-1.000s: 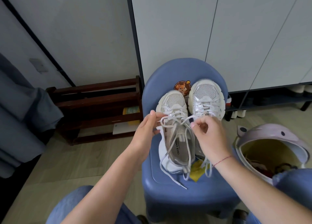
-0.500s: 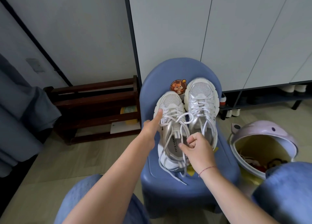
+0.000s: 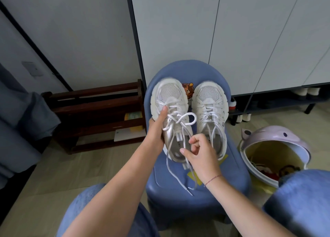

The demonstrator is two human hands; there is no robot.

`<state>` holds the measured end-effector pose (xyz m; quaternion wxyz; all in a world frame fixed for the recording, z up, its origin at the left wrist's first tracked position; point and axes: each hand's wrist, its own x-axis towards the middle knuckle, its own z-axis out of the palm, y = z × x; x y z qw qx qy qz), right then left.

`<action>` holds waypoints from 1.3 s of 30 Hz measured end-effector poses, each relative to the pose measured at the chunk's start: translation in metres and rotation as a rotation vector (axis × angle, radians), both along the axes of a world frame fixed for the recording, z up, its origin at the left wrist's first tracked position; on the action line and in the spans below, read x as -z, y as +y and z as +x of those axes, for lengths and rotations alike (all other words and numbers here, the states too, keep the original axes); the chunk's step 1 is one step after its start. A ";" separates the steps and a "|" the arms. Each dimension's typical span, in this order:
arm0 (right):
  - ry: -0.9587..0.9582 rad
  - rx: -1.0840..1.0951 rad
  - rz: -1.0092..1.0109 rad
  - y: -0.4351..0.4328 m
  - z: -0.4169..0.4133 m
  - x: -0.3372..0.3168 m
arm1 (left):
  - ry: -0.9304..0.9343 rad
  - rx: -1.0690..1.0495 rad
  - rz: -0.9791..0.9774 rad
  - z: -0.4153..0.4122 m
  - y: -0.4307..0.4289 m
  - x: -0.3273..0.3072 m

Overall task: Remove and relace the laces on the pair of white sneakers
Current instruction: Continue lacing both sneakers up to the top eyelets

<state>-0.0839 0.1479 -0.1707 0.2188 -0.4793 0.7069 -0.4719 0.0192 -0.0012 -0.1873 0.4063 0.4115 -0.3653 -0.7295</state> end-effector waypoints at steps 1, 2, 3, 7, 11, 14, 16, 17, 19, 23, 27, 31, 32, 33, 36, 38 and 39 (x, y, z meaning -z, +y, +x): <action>0.008 0.016 -0.022 -0.003 0.001 0.001 | 0.026 -0.007 -0.036 0.002 -0.004 -0.003; 0.016 0.029 -0.030 -0.006 0.003 0.002 | 0.046 -0.013 -0.049 0.003 -0.006 -0.006; 0.028 0.036 -0.024 -0.009 0.004 0.004 | 0.050 -0.024 -0.037 0.004 -0.007 -0.005; 0.047 0.078 0.045 -0.016 0.010 0.008 | -0.062 -0.065 0.066 -0.004 -0.007 0.003; -0.035 0.094 0.033 -0.023 0.016 0.007 | -0.041 -0.038 0.075 -0.009 -0.022 0.007; -0.063 0.048 0.026 -0.021 0.023 0.008 | 0.003 -0.014 0.064 -0.011 -0.022 0.009; -0.090 0.032 0.010 -0.018 0.023 0.009 | 0.032 0.014 0.040 -0.014 -0.021 0.006; -0.111 0.025 -0.005 -0.017 0.023 0.010 | 0.051 0.018 0.034 -0.015 -0.023 0.006; -0.140 0.008 -0.020 -0.015 0.022 0.010 | 0.057 0.015 0.035 -0.018 -0.023 0.002; -0.152 -0.015 -0.030 -0.011 0.021 0.009 | -0.045 -0.039 0.031 -0.021 -0.027 0.004; -0.166 -0.052 0.016 0.003 0.014 0.007 | -0.038 0.022 0.061 -0.019 -0.031 0.003; -0.251 -0.166 0.200 0.024 -0.003 0.004 | -0.031 0.036 0.065 -0.019 -0.030 0.001; -0.256 -0.200 0.258 0.028 -0.008 0.002 | -0.032 0.034 0.070 -0.020 -0.030 0.002; -0.244 -0.238 0.316 0.032 -0.013 0.001 | -0.032 0.027 0.074 -0.020 -0.030 0.002; -0.142 -0.389 0.485 0.039 -0.021 0.000 | -0.061 0.026 0.078 -0.020 -0.033 0.004; -0.039 -0.484 0.589 0.042 -0.020 0.005 | -0.089 0.021 0.080 -0.021 -0.035 0.005; 0.005 -0.515 0.633 0.043 -0.019 0.007 | -0.100 0.020 0.084 -0.021 -0.036 0.006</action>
